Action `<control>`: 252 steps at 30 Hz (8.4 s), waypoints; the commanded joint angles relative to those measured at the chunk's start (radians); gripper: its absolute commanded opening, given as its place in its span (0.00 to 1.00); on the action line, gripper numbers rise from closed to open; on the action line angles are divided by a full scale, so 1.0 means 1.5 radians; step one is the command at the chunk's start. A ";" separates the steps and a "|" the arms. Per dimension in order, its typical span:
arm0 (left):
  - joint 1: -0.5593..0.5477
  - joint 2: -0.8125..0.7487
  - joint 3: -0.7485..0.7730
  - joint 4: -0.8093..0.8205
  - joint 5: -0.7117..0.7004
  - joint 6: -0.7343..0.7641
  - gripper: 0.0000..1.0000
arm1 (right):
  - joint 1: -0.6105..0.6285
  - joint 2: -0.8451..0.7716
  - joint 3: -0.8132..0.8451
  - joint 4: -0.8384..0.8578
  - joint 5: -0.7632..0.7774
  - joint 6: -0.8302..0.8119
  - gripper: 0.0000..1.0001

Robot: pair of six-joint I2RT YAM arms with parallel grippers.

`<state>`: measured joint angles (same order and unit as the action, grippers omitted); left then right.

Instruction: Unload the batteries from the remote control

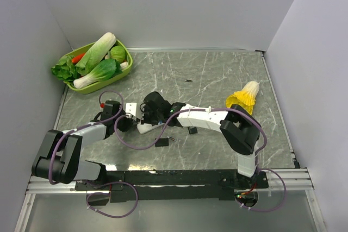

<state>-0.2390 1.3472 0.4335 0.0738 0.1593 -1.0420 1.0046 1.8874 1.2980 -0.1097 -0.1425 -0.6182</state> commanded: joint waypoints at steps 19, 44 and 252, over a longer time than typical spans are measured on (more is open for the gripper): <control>-0.002 -0.005 0.056 -0.054 -0.032 0.016 0.05 | -0.014 -0.070 -0.032 -0.063 0.082 0.008 0.00; -0.004 -0.009 0.043 -0.033 -0.020 0.012 0.05 | -0.027 -0.123 -0.030 -0.069 0.061 0.016 0.00; -0.155 0.066 0.248 -0.215 -0.124 0.075 0.18 | -0.200 -0.055 -0.732 1.167 -0.162 0.577 0.00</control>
<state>-0.4446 1.4799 0.8036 -0.2028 0.0032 -0.9360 0.6979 1.7733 0.1963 1.3899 -0.3637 0.2234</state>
